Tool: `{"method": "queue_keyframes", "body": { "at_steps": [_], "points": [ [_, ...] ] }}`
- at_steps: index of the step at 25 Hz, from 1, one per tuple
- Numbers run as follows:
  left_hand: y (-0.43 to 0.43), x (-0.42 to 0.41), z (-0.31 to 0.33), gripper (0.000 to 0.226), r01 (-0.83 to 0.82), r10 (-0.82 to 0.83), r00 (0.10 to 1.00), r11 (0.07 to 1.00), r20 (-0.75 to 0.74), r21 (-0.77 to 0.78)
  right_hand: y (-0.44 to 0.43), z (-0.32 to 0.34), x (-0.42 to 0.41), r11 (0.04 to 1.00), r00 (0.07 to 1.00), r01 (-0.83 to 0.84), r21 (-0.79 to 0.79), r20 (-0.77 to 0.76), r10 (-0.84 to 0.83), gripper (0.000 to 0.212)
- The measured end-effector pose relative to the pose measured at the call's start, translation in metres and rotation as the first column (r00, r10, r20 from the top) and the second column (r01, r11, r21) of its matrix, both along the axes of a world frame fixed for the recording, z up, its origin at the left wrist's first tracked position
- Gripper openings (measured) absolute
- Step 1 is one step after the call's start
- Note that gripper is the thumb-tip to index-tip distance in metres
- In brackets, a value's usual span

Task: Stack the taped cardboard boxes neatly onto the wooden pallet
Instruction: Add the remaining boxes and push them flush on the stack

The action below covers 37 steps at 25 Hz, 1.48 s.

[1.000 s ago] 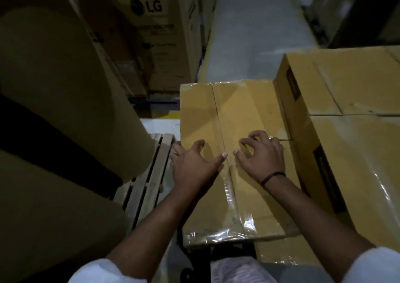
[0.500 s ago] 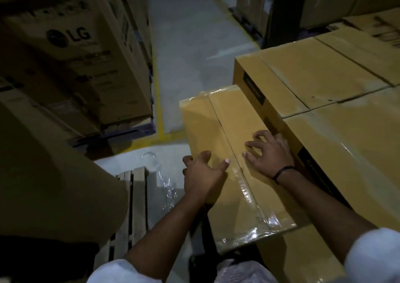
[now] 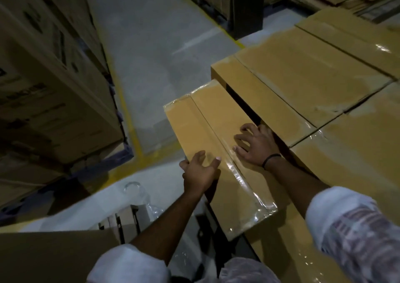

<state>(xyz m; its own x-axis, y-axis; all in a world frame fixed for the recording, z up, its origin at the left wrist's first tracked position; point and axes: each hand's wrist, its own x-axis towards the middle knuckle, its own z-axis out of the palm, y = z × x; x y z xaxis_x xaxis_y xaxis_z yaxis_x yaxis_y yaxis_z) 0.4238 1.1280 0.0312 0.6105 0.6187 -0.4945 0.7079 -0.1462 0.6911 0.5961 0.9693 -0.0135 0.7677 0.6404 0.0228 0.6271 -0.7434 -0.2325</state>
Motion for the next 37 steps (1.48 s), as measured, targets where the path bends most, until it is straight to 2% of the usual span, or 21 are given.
{"method": "queue_keyframes", "body": {
  "at_steps": [2, 4, 8, 12, 14, 17, 19, 21, 26, 28, 31, 35, 37],
  "points": [
    [0.019, 0.018, -0.002, 0.085, 0.011, -0.011, 1.000, 0.999, -0.002, -0.035, 0.016, -0.005, 0.022, 1.000, 1.000, -0.015, -0.018, 0.019, 0.016, 0.046],
    [0.034, 0.033, 0.001, 0.077, 0.053, -0.052, 0.998, 0.996, 0.017, -0.072, 0.028, -0.008, 0.040, 0.999, 1.000, -0.008, -0.054, -0.013, 0.008, 0.045],
    [0.059, 0.061, -0.016, 0.081, 0.181, -0.182, 0.983, 0.973, 0.005, -0.146, 0.042, -0.027, 0.064, 0.981, 0.979, 0.062, -0.183, -0.181, -0.096, 0.049],
    [0.096, 0.080, -0.023, 0.083, 0.311, -0.325, 0.944, 0.934, -0.060, -0.178, 0.063, -0.029, 0.061, 0.952, 0.954, 0.172, -0.254, -0.198, -0.226, 0.054],
    [0.119, 0.088, -0.022, 0.080, 0.395, -0.401, 0.916, 0.909, -0.019, -0.131, 0.075, -0.029, 0.043, 0.930, 0.939, 0.230, -0.286, -0.185, -0.289, 0.053],
    [0.152, 0.107, -0.017, 0.080, 0.530, -0.527, 0.848, 0.845, -0.055, 0.073, 0.095, -0.024, 0.006, 0.913, 0.921, 0.286, -0.292, -0.180, -0.346, 0.051],
    [0.166, 0.122, -0.018, 0.082, 0.637, -0.630, 0.769, 0.740, -0.110, 0.214, 0.108, -0.023, -0.023, 0.900, 0.892, 0.344, -0.269, -0.206, -0.402, 0.053],
    [0.174, 0.133, -0.028, 0.082, 0.752, -0.737, 0.649, 0.585, -0.188, 0.304, 0.123, -0.022, -0.049, 0.868, 0.849, 0.425, -0.255, -0.220, -0.480, 0.056],
    [0.192, 0.139, -0.051, 0.066, 0.915, -0.906, 0.279, 0.151, -0.319, 0.374, 0.138, -0.022, -0.099, 0.769, 0.718, 0.565, -0.299, -0.280, -0.637, 0.069],
    [0.200, 0.131, -0.056, 0.069, 0.929, -0.922, 0.163, 0.023, -0.352, 0.369, 0.134, -0.020, -0.118, 0.747, 0.689, 0.578, -0.329, -0.293, -0.663, 0.080],
    [0.206, 0.119, -0.059, 0.070, 0.913, -0.919, 0.048, -0.119, -0.392, 0.391, 0.121, -0.018, -0.147, 0.695, 0.634, 0.632, -0.343, -0.287, -0.718, 0.084],
    [0.197, 0.106, -0.054, 0.062, 0.914, -0.909, -0.005, -0.173, -0.416, 0.366, 0.103, -0.016, -0.180, 0.612, 0.557, 0.709, -0.350, -0.254, -0.790, 0.073],
    [0.183, 0.092, -0.050, 0.059, 0.880, -0.897, -0.098, -0.281, -0.432, 0.383, 0.096, -0.019, -0.196, 0.568, 0.510, 0.763, -0.307, -0.254, -0.822, 0.067]
  ]
}}
